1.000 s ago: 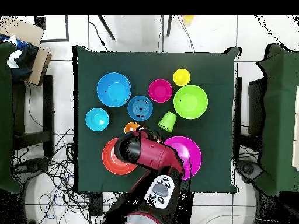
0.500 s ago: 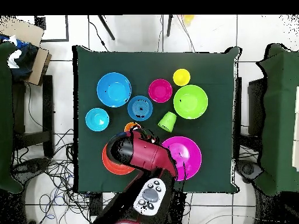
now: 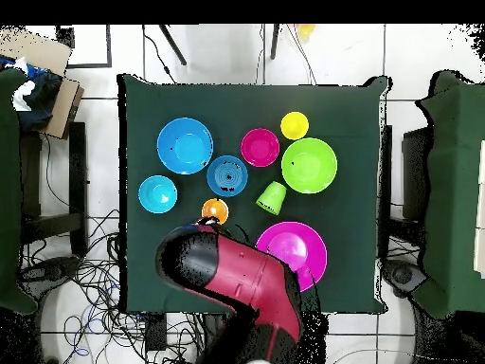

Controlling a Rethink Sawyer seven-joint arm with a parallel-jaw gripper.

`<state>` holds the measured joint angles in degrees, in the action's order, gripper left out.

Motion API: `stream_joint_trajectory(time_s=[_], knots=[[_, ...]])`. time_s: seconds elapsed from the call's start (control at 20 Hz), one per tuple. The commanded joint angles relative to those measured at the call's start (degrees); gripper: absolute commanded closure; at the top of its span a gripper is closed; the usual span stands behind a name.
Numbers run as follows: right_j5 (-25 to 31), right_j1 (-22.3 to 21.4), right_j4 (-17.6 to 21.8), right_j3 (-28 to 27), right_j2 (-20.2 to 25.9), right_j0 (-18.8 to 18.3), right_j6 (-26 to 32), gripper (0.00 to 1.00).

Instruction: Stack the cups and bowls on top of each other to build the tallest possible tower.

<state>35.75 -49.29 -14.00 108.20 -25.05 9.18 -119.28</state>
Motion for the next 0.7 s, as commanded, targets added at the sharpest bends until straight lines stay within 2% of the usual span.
stream_joint_trajectory(time_s=[0.05,0.2,0.45,0.7], knots=[[13.08,-13.14,6.14,6.59,1.52,0.49,4.33,0.00],[12.05,-14.10,6.31,8.06,2.56,-1.30,6.12,0.00],[6.90,-11.21,6.27,8.54,6.38,-4.47,5.97,0.00],[6.12,-10.92,7.23,8.37,7.75,-5.60,5.38,0.00]])
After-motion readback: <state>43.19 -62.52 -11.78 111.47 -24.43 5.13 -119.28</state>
